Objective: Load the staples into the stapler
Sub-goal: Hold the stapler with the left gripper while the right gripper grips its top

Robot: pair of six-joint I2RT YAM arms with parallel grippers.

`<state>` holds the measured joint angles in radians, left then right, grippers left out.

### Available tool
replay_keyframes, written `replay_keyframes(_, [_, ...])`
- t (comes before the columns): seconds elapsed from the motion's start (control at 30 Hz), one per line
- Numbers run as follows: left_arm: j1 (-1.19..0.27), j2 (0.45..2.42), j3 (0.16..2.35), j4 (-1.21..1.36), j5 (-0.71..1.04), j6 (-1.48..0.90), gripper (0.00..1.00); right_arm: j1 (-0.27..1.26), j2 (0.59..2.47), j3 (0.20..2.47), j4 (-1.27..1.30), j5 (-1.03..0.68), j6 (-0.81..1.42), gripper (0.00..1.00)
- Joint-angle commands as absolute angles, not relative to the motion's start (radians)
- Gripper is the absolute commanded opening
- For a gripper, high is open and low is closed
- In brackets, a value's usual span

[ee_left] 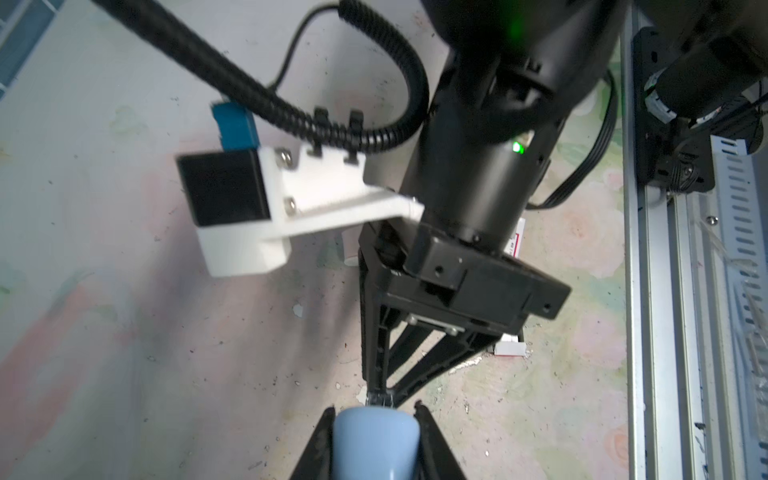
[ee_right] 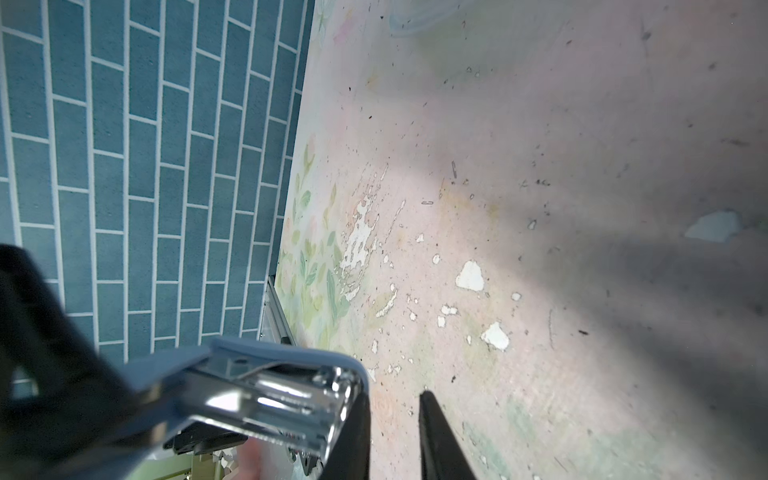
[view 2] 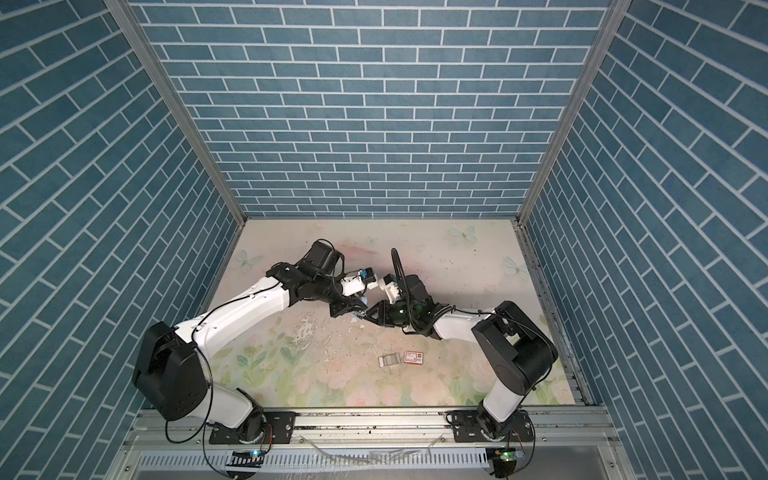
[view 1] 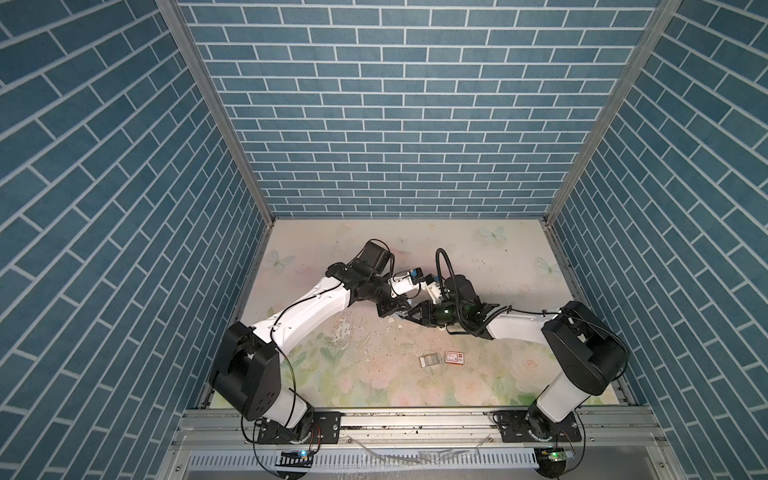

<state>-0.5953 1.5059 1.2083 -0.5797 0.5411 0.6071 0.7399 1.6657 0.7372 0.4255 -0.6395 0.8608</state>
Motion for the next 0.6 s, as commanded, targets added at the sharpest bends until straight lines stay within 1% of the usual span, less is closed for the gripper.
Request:
replay_keyframes(0.0, [-0.58,1.481,1.236,-0.533,0.576,0.569,0.05,0.748,1.676,0.721,0.489,-0.63,0.894,0.23])
replay_keyframes(0.17, [-0.573,1.48,1.226,-0.517,0.59,0.55,0.05,0.75,1.672,0.717,0.503,-0.621,0.897,0.24])
replay_keyframes(0.3, [-0.547,1.473,1.212,-0.5,0.632,0.534,0.05,0.75,1.593,0.671,0.466,-0.566,0.871,0.3])
replay_keyframes(0.37, [-0.515,1.478,1.213,-0.5,0.694,0.516,0.05,0.75,1.524,0.637,0.448,-0.537,0.836,0.34])
replay_keyframes(0.47, [-0.478,1.507,1.251,-0.556,0.829,0.513,0.05,0.749,1.401,0.579,0.482,-0.555,0.785,0.4])
replay_keyframes(0.57, [-0.473,1.54,1.289,-0.613,0.926,0.525,0.05,0.748,1.276,0.562,0.431,-0.552,0.71,0.46])
